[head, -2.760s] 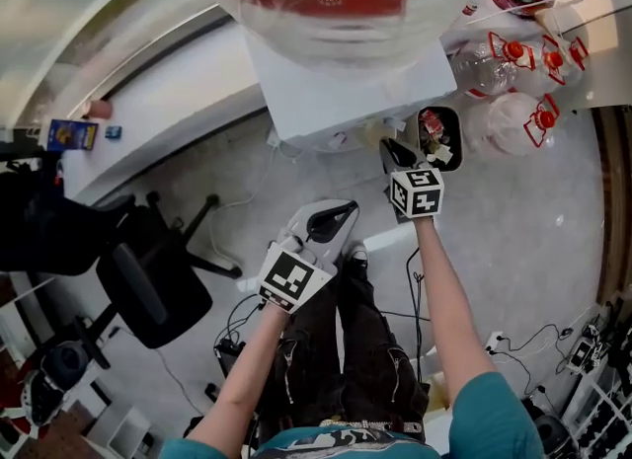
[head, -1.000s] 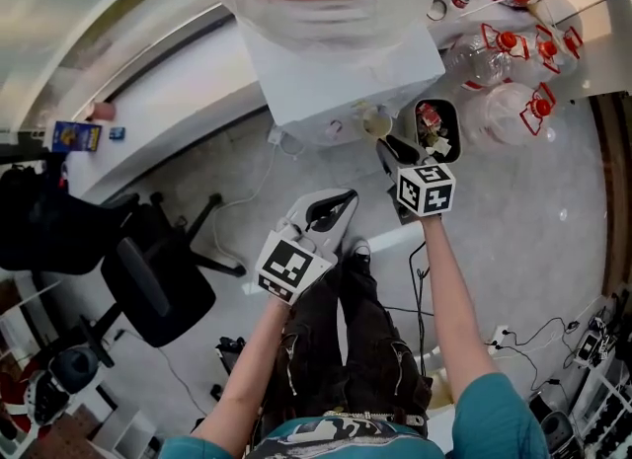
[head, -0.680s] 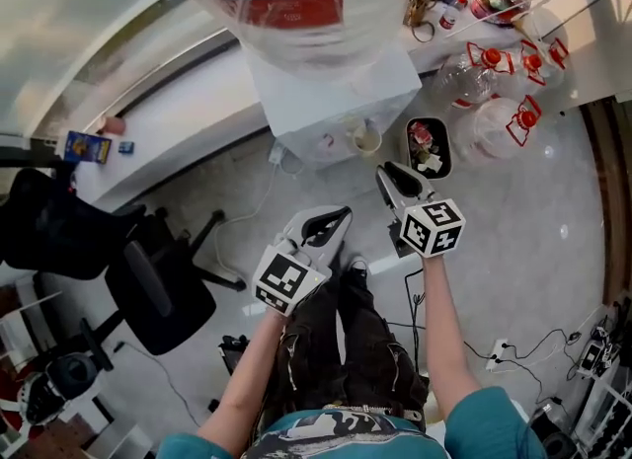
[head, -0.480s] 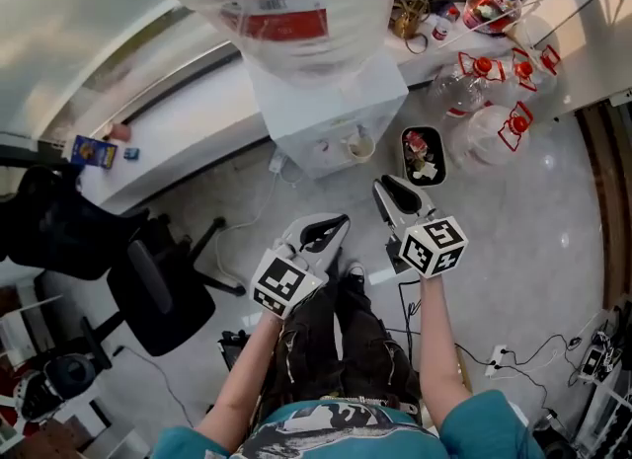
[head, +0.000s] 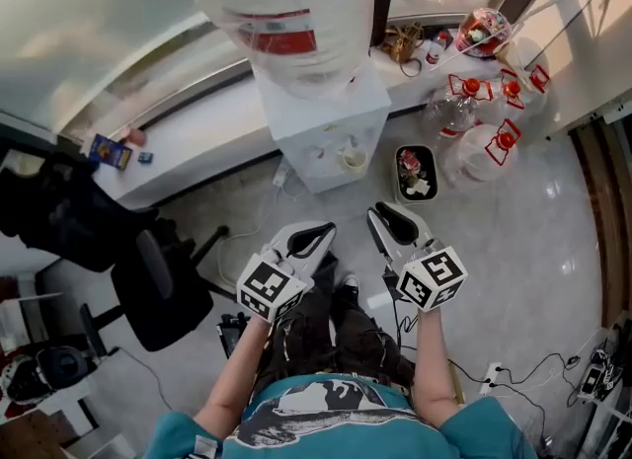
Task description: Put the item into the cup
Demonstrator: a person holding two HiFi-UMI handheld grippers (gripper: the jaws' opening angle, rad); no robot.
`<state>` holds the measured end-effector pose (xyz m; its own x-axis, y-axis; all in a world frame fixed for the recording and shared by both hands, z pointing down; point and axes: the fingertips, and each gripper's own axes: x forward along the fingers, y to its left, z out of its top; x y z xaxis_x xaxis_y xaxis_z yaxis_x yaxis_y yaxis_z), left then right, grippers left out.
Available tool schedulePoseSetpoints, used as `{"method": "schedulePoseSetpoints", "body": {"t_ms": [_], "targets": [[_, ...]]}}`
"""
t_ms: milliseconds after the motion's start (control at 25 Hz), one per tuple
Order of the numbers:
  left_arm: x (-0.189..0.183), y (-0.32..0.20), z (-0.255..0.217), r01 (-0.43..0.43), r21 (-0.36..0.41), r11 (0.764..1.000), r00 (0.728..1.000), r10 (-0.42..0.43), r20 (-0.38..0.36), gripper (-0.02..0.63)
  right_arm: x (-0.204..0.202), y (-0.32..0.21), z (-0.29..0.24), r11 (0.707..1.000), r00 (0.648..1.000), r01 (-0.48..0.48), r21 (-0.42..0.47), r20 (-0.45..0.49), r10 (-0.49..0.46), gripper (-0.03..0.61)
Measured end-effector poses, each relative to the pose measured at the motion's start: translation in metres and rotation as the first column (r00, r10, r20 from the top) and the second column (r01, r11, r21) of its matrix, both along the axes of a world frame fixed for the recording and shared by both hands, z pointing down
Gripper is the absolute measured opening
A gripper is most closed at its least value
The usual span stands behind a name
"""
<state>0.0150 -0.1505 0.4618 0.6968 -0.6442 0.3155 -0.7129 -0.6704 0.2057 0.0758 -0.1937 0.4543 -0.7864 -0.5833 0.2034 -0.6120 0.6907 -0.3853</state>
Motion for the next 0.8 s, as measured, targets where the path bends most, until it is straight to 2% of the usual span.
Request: {"method": "schedulePoseSetpoints", "body": {"t_ms": [280,560,800], "targets": [[0.009,0.029,-0.033,0.041,0.044,0.998,0.999,-0.04,-0.022,-0.002,0.007,0.04,-0.032,0.998,0.999,0.048,0.051,0.008,-0.049,0.067],[0.029,0.056,-0.045,0.061,0.054,0.997,0.998,-0.059,-0.038,-0.002,0.023,0.075,-0.056,0.993,0.997,0.061,0.101,0.044,-0.066,0.058],[0.035,0.066,-0.048,0.06,0.045,0.997,0.998,-0.059,-0.019,-0.002,0.029,0.091,-0.057,0.995,0.996,0.063,0.084,0.062,-0.068,0.046]]}}
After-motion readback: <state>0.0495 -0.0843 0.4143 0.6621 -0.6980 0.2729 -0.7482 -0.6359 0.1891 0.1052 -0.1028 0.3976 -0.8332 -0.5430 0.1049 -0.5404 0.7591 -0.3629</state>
